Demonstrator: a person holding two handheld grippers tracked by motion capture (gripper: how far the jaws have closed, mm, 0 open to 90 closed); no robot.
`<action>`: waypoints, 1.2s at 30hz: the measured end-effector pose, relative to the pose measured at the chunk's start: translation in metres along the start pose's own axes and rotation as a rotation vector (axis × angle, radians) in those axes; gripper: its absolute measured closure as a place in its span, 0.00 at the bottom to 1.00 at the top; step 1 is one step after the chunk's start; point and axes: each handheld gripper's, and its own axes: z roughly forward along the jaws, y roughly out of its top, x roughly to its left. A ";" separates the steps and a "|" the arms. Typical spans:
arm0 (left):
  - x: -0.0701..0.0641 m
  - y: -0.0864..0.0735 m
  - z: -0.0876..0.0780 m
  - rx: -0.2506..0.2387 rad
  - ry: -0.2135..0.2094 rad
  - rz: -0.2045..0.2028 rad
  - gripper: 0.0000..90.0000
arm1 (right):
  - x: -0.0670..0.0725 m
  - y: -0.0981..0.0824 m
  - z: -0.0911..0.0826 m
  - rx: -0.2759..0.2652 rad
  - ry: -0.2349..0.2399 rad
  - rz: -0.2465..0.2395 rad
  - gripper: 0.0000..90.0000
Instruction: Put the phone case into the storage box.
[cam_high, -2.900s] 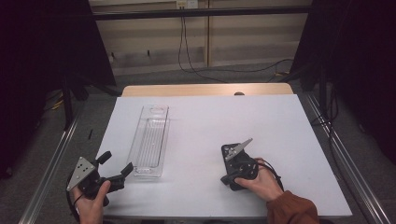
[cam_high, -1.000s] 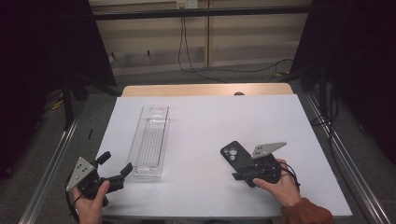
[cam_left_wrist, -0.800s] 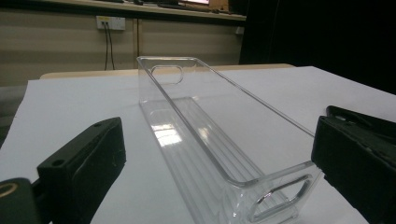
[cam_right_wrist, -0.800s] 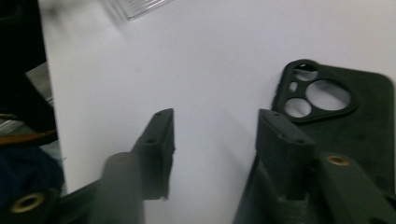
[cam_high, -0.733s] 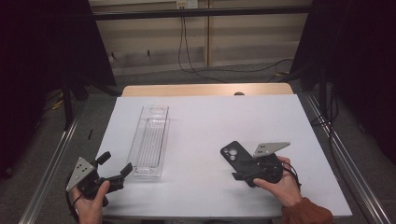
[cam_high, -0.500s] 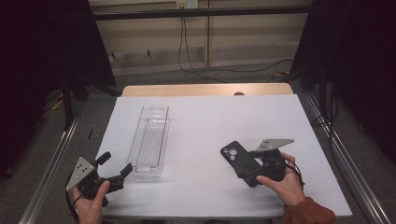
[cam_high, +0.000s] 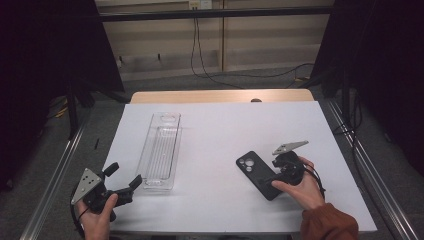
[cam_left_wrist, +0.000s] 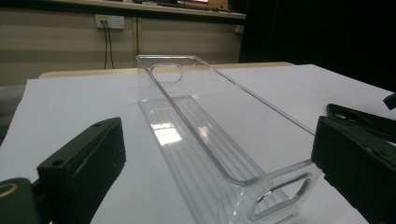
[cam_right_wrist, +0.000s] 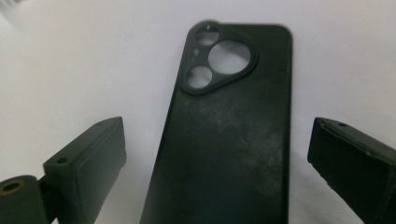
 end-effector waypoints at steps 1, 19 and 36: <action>0.000 0.000 0.000 0.000 0.000 -0.001 0.03 | 0.000 0.001 0.003 0.017 0.001 -0.001 0.05; 0.000 0.000 -0.001 -0.003 0.000 -0.003 0.03 | 0.005 0.021 0.035 0.217 -0.065 -0.049 0.02; 0.001 0.000 -0.001 -0.001 -0.002 0.001 0.03 | 0.016 0.026 0.042 0.276 -0.161 -0.072 0.04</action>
